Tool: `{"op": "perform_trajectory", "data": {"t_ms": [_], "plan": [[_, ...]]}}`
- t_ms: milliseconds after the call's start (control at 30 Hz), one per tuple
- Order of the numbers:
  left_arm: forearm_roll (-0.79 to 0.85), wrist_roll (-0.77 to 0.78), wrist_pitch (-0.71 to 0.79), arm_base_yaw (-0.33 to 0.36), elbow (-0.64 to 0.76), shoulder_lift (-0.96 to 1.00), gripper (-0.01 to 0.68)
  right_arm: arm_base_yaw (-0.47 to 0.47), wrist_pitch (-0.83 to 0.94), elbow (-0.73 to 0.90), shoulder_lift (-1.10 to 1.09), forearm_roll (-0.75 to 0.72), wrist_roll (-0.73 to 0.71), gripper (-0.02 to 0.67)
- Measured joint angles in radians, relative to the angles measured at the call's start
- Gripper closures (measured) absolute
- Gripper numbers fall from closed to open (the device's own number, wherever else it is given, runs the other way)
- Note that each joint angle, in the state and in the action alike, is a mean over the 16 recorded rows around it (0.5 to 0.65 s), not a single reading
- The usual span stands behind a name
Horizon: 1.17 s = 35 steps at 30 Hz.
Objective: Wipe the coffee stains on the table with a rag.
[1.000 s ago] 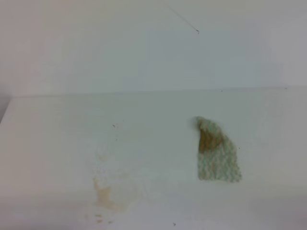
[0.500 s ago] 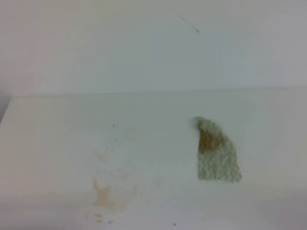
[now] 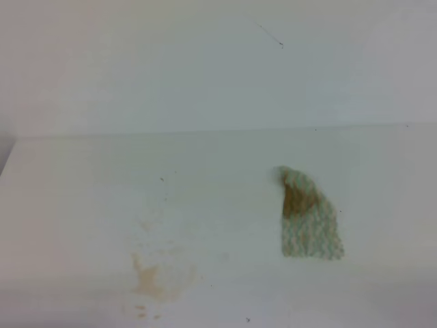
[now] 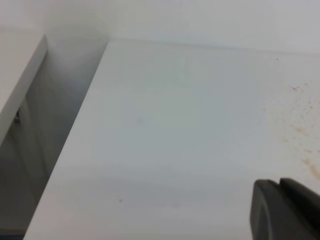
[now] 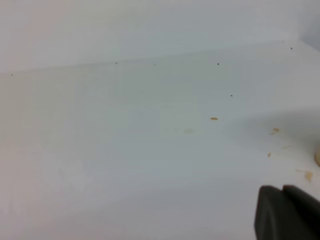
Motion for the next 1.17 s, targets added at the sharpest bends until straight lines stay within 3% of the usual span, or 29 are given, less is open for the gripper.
{"op": "perform_trajectory", "data": {"t_ms": [1167], "plan": [[0.000,0.000,0.000,0.000,0.000,-0.006,0.675,0.000,0.005,-0.007,0.000,0.001,0.000,0.649]]}}
